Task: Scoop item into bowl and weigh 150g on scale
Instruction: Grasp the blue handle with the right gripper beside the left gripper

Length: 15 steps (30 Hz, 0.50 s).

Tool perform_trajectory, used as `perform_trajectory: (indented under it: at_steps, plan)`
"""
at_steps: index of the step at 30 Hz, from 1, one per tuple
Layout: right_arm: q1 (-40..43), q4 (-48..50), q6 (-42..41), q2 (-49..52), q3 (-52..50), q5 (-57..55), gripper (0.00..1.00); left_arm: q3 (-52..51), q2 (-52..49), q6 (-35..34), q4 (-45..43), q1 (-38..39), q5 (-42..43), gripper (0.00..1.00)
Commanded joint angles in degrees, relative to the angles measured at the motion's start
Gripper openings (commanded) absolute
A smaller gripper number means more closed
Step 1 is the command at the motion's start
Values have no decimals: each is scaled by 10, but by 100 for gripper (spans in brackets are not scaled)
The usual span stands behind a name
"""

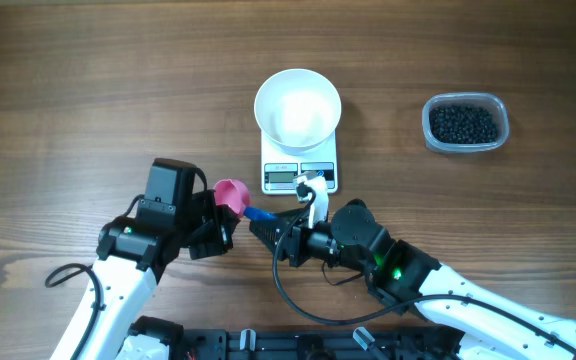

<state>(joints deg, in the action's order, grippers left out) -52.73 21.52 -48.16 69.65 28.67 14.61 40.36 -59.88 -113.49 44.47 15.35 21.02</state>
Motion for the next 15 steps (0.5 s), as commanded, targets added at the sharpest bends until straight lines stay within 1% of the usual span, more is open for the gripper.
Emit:
perform_trajectory:
  at_steps: [1, 11, 15]
  plan:
    - [-2, 3, 0, 3, 11, -34, 42, 2, 6, -8, -2, 21, -16, 4]
    - [-2, -20, 0, 3, 11, -32, 31, 2, 6, -10, -2, 36, -26, 4]
    - [-3, -21, 0, 3, 11, -21, 30, 2, 6, -10, -2, 36, -27, 4]
